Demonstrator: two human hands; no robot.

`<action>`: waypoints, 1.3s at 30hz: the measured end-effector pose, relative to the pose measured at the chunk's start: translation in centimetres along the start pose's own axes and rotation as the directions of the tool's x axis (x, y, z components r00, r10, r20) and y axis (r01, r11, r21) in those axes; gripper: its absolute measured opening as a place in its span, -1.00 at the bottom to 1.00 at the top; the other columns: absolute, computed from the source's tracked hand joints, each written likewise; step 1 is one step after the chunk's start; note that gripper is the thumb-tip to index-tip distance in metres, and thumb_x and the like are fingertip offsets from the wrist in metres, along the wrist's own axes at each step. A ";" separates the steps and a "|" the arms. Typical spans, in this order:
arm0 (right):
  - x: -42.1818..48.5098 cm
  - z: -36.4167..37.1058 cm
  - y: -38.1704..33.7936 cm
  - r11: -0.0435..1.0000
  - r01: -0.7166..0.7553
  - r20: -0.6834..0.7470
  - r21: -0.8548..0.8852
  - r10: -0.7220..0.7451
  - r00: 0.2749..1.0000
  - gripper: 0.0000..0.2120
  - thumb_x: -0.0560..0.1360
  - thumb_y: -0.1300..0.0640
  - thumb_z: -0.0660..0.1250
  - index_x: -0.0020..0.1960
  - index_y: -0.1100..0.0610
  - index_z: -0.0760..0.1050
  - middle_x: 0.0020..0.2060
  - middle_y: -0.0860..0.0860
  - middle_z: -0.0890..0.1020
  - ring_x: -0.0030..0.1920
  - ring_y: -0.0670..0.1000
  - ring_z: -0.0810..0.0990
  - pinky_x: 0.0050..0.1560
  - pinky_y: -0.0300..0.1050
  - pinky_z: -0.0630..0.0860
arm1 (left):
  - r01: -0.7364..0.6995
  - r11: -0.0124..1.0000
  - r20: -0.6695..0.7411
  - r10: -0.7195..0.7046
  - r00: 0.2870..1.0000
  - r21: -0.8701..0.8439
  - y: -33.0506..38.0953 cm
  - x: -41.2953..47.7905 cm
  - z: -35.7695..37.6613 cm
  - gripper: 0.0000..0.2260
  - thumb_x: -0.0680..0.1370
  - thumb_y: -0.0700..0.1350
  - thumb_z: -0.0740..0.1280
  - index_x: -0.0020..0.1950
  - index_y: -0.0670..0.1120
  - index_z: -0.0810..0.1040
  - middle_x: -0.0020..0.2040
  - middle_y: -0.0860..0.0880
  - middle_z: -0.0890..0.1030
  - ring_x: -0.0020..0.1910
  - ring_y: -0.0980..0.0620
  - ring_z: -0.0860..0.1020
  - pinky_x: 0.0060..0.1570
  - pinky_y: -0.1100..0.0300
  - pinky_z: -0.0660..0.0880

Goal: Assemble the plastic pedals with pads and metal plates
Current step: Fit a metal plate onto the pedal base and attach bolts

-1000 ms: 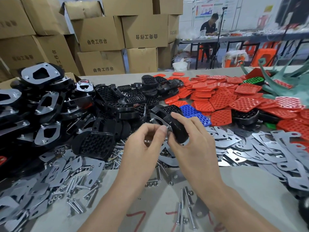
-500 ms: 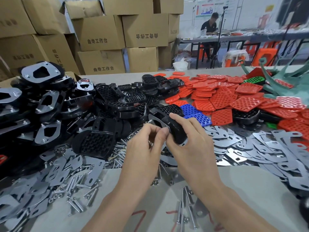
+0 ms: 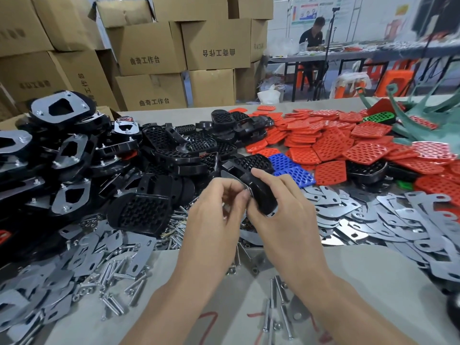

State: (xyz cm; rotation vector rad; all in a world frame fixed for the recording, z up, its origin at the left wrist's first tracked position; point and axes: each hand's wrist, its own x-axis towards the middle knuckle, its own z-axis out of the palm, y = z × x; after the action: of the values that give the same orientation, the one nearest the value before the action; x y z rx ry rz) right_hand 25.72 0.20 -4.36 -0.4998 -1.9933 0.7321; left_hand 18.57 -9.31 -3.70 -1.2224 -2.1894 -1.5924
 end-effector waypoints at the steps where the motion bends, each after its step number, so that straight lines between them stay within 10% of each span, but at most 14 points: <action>1: 0.0 0.0 0.1 1.000 -0.006 -0.003 0.005 0.006 1.000 -0.59 0.49 0.23 0.49 0.33 0.06 0.60 -0.08 -0.13 0.48 -0.12 -0.23 0.41 -0.07 -0.60 0.28 | -0.075 0.996 0.009 0.074 0.997 0.050 0.1 0.0 0.0 -0.88 0.63 -0.18 0.33 0.03 0.05 0.56 -0.02 0.18 0.57 0.02 0.13 0.56 -0.04 0.37 0.45; 10: 0.0 -0.1 0.0 0.999 -0.031 0.026 0.028 0.031 0.999 -0.61 0.53 0.13 0.46 0.35 -0.01 0.58 -0.09 -0.18 0.48 -0.12 -0.24 0.43 -0.07 -0.45 0.34 | 0.107 0.993 0.020 -0.106 0.994 -0.058 0.0 -0.2 0.4 -0.83 0.64 0.11 0.28 -0.10 0.09 0.54 -0.16 0.14 0.63 -0.16 0.15 0.58 -0.20 0.32 0.45; 17: 0.4 -0.4 0.4 0.999 -0.034 -0.025 0.012 0.034 0.999 -0.59 0.50 0.24 0.48 0.33 0.08 0.60 -0.07 -0.11 0.51 -0.10 -0.25 0.40 -0.03 -0.61 0.27 | -0.062 0.997 0.036 0.060 0.998 0.047 0.1 -0.1 0.2 -0.76 0.62 -0.26 0.28 0.16 0.08 0.50 0.08 0.17 0.52 0.08 0.17 0.53 0.01 0.41 0.42; 23: 0.0 -0.1 0.1 0.999 -0.024 0.026 0.026 0.023 0.999 -0.61 0.52 0.16 0.48 0.34 0.03 0.59 -0.08 -0.15 0.49 -0.11 -0.25 0.41 -0.05 -0.56 0.31 | 0.124 0.991 0.002 -0.124 0.992 -0.053 0.1 -0.1 0.4 -0.87 0.64 0.07 0.28 -0.08 0.11 0.53 -0.15 0.20 0.63 -0.17 0.20 0.57 -0.21 0.40 0.42; 29: 0.1 -0.2 0.2 1.000 -0.018 0.025 0.012 0.017 1.000 -0.59 0.50 0.24 0.50 0.33 0.08 0.59 -0.07 -0.10 0.50 -0.07 -0.14 0.47 -0.07 -0.47 0.34 | -0.111 0.992 -0.016 0.112 0.994 0.056 0.6 -0.1 0.1 -0.78 0.60 -0.27 0.31 0.07 0.07 0.51 0.03 0.18 0.51 0.06 0.15 0.52 0.01 0.44 0.38; 34: 0.1 -0.1 0.1 1.000 -0.003 0.003 0.007 0.003 1.000 -0.58 0.49 0.24 0.50 0.33 0.07 0.60 -0.09 -0.12 0.49 -0.12 -0.24 0.40 -0.07 -0.61 0.28 | 0.195 0.973 -0.018 -0.198 0.980 -0.121 0.8 0.1 0.0 -0.90 0.62 0.06 0.30 -0.06 0.11 0.55 -0.16 0.19 0.63 -0.23 0.21 0.56 -0.23 0.39 0.42; 39: 0.0 -0.1 0.1 1.000 0.009 -0.002 0.001 -0.009 1.000 -0.60 0.50 0.24 0.49 0.32 0.07 0.60 -0.10 -0.09 0.52 -0.14 -0.23 0.40 -0.08 -0.60 0.29 | 0.137 0.989 0.015 -0.136 0.991 -0.054 0.7 0.1 0.0 -0.92 0.62 0.00 0.33 -0.06 0.07 0.58 -0.15 0.17 0.63 -0.14 0.21 0.57 -0.15 0.41 0.42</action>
State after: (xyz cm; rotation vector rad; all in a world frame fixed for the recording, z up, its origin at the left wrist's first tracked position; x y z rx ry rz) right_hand 25.77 0.32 -4.39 -0.4905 -1.9917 0.7269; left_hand 18.96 -9.25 -3.16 -1.1196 -2.2958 -1.7111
